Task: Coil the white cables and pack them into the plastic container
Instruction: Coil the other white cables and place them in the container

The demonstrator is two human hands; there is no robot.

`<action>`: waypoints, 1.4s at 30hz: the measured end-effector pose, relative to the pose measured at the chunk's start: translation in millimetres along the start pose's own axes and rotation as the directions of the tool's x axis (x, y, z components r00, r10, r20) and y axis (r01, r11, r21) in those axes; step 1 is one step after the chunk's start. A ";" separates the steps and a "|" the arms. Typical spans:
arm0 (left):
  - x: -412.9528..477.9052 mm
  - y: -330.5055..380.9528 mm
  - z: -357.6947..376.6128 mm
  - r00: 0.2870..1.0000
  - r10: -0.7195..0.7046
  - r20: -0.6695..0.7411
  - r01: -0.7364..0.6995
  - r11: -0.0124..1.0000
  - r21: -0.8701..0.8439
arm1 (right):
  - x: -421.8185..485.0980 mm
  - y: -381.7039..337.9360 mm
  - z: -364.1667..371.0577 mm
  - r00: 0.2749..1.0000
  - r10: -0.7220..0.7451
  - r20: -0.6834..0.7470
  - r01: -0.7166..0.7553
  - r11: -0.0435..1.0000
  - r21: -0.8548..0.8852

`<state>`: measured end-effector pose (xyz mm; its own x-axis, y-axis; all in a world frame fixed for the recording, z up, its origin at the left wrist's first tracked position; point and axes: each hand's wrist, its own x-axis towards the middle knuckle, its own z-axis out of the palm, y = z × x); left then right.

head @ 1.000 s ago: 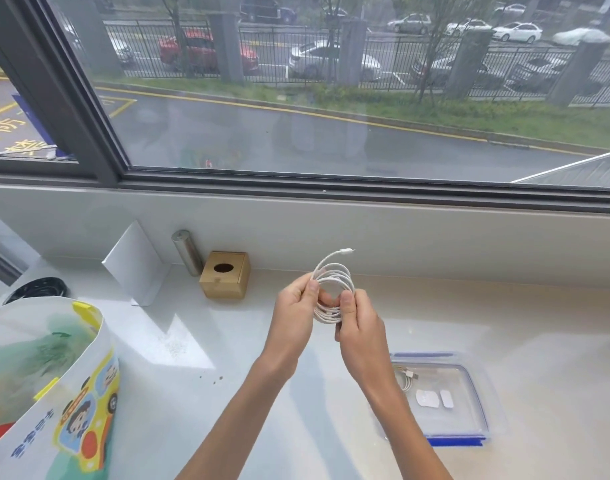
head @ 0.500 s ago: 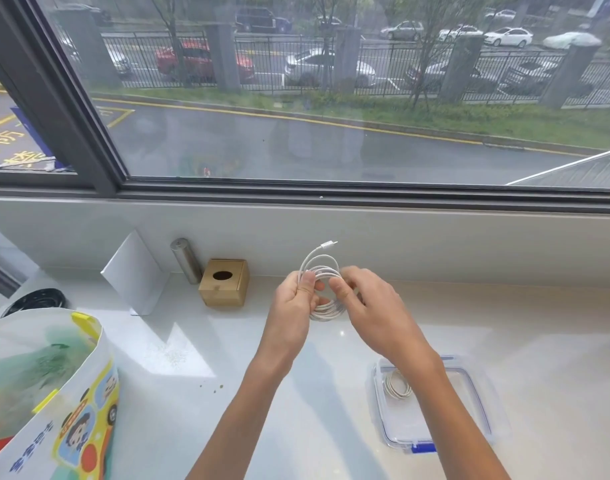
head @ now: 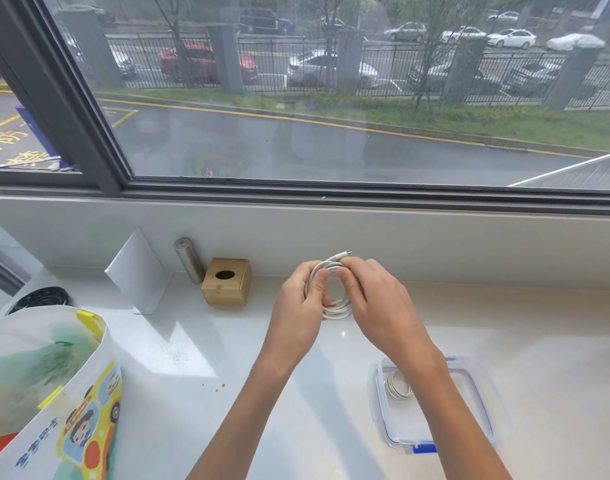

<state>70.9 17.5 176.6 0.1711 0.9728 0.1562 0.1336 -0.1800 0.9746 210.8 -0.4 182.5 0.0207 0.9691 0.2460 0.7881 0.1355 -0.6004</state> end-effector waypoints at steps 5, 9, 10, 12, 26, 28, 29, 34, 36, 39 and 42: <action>-0.1 3.6 4.5 0.993 0.022 -0.117 -0.014 0.997 0.075 | -0.8 -4.0 6.2 0.997 0.011 -0.072 -0.004 0.996 0.092; 7.9 8.3 4.6 0.979 -0.180 -0.098 0.154 0.963 -0.222 | -1.1 -2.3 12.3 0.995 0.009 -0.097 -0.006 0.999 0.035; 9.1 8.9 4.2 0.975 -0.206 -0.088 0.177 0.949 -0.261 | -0.6 -1.5 12.9 0.996 0.006 -0.094 -0.002 0.999 0.034; 10.6 9.5 4.8 0.974 -0.213 -0.078 0.187 0.949 -0.253 | 0.8 -1.0 13.0 0.994 0.012 -0.113 -0.002 0.996 0.086; 10.1 -0.8 16.7 0.981 -0.138 -0.140 0.147 0.988 0.056 | 6.6 6.2 25.4 0.986 0.014 -0.164 0.041 0.944 0.329; 9.5 0.7 19.6 0.978 -0.136 -0.157 0.144 0.989 0.044 | 5.2 4.0 29.6 0.980 0.035 -0.194 0.031 0.945 0.326; 9.2 -0.4 20.0 0.980 -0.132 -0.152 0.140 0.989 0.048 | 4.8 3.3 31.4 0.980 0.050 -0.195 0.016 0.946 0.322; 4.5 -9.1 15.7 0.983 -0.093 -0.158 0.111 0.988 0.110 | 5.9 2.7 30.3 0.998 0.054 -0.040 -0.034 0.921 0.389; 3.4 -8.2 16.0 0.986 -0.086 -0.141 0.100 0.990 0.099 | 6.9 1.8 28.5 0.995 0.085 -0.052 -0.049 0.874 0.484; 5.0 -4.7 18.7 0.987 -0.096 -0.132 0.095 0.995 -0.014 | 5.6 -1.9 31.0 0.975 0.143 -0.172 -0.023 0.829 0.558; 5.1 -3.9 16.6 0.981 -0.117 -0.154 0.101 0.989 -0.105 | 2.5 -6.5 36.2 0.960 0.124 -0.249 0.028 0.848 0.530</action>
<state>87.4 20.7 171.0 0.0021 0.9979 0.0641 0.0474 -0.0641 0.9968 183.5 8.6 159.5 0.2711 0.8963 0.3511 0.3429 0.2509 -0.9053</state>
